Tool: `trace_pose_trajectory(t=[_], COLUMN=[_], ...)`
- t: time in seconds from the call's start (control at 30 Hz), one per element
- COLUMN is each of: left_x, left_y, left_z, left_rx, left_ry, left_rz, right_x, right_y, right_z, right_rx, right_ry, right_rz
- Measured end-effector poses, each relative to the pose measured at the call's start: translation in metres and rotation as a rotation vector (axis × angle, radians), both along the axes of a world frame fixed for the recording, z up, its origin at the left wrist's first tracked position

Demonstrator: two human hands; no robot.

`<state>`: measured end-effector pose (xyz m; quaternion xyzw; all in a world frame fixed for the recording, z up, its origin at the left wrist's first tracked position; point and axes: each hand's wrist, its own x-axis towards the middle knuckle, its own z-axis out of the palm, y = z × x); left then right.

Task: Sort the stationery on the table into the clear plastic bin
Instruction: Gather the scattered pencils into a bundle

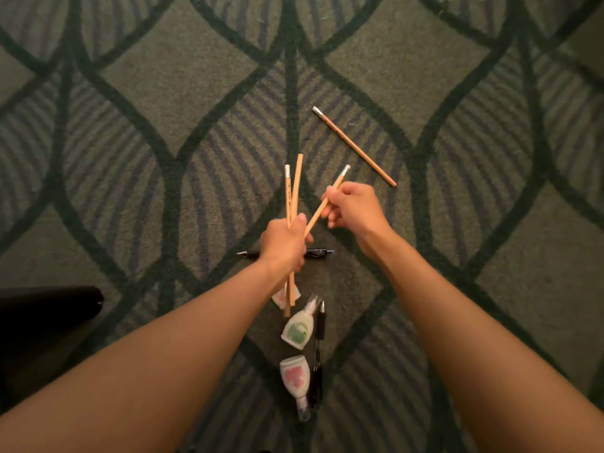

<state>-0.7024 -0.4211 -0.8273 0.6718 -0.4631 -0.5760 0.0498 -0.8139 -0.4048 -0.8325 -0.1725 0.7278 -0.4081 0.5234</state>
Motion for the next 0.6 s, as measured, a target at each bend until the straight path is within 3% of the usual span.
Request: trace_pose_trajectory(t=[0.07,0.17,0.23,0.3,0.47,0.6], left_x=[0.001,0.003,0.005,0.006,0.002,-0.001], left_y=[-0.006,-0.014,-0.016,-0.017,-0.017,-0.011], left_z=[-0.004,-0.002,0.0,-0.004,-0.012,-0.01], left_rx=[-0.043,-0.012,0.004,-0.015,-0.085,-0.062], left_ry=[-0.046,0.02,0.058,0.039,-0.037,-0.008], left_rz=[0.031,0.156,0.193,0.189,0.275,0.305], right_x=[-0.005,-0.021,-0.032,-0.039,-0.039,-0.029], right_y=[-0.009,-0.01,-0.004,0.002,0.0,0.001], right_z=[0.0,-0.004,-0.008,-0.012,-0.009,-0.007], right_rx=[0.002,0.13,0.231,0.315,0.414,0.345], right_ry=[0.1,0.639,0.806,0.831,0.873,0.739], right_rz=[-0.06,-0.02,0.115,0.255,0.348,0.433])
